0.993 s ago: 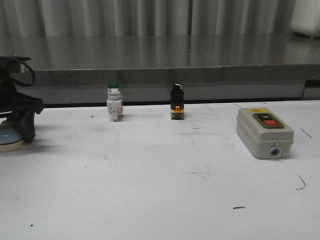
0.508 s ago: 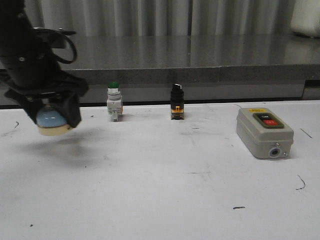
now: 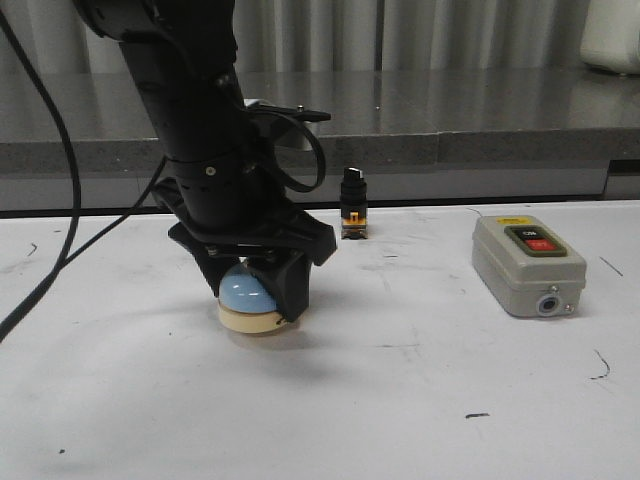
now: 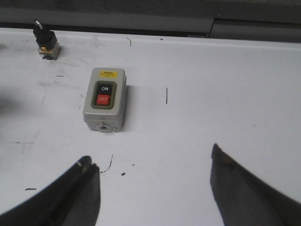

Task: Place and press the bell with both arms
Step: 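Carry the bell toward the table centre and set it down, then open the left gripper and raise it away from the bell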

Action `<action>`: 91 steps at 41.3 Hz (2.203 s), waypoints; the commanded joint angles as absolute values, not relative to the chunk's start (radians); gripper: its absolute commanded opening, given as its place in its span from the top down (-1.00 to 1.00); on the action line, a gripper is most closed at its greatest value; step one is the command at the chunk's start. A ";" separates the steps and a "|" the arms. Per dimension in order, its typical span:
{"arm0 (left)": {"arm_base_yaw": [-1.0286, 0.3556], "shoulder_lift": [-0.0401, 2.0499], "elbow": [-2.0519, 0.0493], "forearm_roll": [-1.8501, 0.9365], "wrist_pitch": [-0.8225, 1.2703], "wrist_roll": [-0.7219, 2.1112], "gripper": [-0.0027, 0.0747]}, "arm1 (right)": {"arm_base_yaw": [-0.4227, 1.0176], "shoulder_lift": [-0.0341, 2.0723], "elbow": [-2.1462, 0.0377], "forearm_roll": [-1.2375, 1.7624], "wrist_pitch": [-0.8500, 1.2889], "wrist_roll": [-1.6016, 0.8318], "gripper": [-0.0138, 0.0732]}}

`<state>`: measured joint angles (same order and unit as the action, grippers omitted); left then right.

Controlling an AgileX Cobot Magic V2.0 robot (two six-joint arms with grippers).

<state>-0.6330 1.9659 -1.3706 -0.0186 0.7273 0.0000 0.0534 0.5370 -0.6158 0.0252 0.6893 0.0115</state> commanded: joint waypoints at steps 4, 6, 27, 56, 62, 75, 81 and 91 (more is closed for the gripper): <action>-0.642 1.915 -1.407 -0.019 0.750 0.000 0.09 | 0.055 0.550 -0.644 0.012 0.626 0.000 -0.51; -0.642 1.915 -1.407 -0.019 0.773 0.000 0.09 | 0.055 0.550 -0.644 0.012 0.626 0.000 -0.51; -0.642 1.915 -1.407 -0.044 0.790 0.000 -0.21 | 0.055 0.550 -0.644 0.012 0.626 0.000 -0.51; -0.665 1.915 -1.407 -0.154 0.694 0.042 -0.53 | 0.055 0.550 -0.644 0.012 0.626 0.000 -0.51; -0.665 1.915 -1.407 -0.156 0.694 0.042 -0.55 | 0.055 0.550 -0.644 0.012 0.626 0.000 -0.51; -0.651 1.817 -1.407 -0.151 0.703 0.042 -0.53 | 0.055 0.550 -0.644 0.012 0.626 0.000 -0.51; -0.633 1.666 -1.360 -0.142 0.710 0.042 -0.53 | 0.055 0.550 -0.644 0.012 0.626 0.000 -0.51; -0.574 1.334 -1.148 -0.130 0.663 0.042 -0.53 | 0.055 0.550 -0.644 0.012 0.626 0.000 -0.51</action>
